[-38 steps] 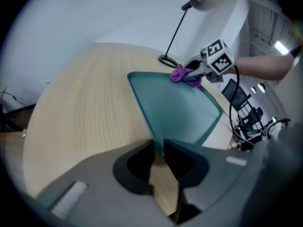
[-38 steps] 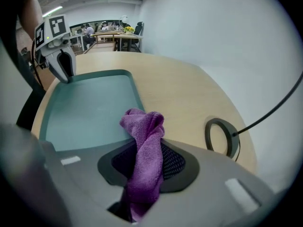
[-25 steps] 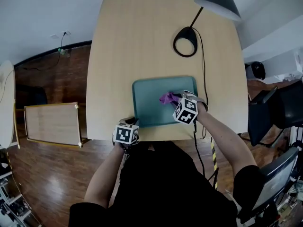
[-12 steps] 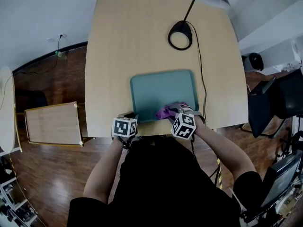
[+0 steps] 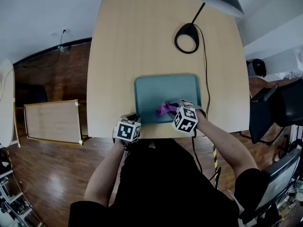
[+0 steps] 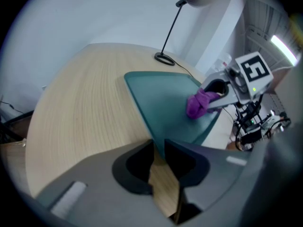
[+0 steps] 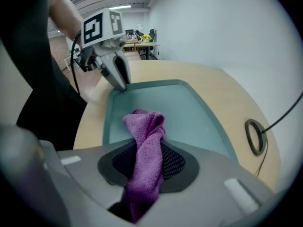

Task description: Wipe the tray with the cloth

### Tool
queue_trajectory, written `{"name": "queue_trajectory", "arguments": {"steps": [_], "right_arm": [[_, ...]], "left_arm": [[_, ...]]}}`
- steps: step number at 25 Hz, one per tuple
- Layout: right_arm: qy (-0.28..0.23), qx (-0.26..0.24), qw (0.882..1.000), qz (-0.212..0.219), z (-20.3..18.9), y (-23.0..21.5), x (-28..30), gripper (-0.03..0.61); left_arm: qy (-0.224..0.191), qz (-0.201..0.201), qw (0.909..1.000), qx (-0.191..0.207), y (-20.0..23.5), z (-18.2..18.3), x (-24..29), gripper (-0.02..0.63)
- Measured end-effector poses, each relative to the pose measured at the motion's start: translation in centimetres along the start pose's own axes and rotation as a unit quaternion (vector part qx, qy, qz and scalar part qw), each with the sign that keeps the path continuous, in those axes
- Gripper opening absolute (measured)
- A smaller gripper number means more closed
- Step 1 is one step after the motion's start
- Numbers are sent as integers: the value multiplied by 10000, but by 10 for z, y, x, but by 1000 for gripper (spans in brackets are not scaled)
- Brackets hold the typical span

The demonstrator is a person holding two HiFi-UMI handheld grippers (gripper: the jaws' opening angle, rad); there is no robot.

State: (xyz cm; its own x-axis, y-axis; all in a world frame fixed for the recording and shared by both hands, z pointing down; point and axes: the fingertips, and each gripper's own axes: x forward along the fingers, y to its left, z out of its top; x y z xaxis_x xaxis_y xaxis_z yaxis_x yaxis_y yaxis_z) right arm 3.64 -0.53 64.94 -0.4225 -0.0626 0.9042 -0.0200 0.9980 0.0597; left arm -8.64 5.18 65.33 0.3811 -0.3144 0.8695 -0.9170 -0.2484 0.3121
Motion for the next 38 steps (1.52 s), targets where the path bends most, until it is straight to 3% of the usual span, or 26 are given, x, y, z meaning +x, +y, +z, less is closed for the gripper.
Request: {"name": "queue_trajectory", "arguments": {"steps": [8, 12, 17, 30, 38], "right_arm": [[132, 71, 9977, -655, 36, -124, 17, 104], [163, 255, 9970, -717, 45, -142, 22, 104], [94, 321, 9978, -573, 46, -112, 21, 104], [-24, 79, 9995, 295, 33, 35, 9, 104], [27, 32, 9987, 501, 35, 52, 13, 103]], "left_arm": [[-40, -49, 9999, 84, -9, 5, -1, 98], [-92, 21, 9999, 40, -2, 4, 0, 97], [-50, -46, 10000, 7, -3, 5, -2, 97], [-72, -5, 10000, -43, 1, 3, 5, 97], [-150, -125, 9998, -52, 0, 2, 11, 97]]}}
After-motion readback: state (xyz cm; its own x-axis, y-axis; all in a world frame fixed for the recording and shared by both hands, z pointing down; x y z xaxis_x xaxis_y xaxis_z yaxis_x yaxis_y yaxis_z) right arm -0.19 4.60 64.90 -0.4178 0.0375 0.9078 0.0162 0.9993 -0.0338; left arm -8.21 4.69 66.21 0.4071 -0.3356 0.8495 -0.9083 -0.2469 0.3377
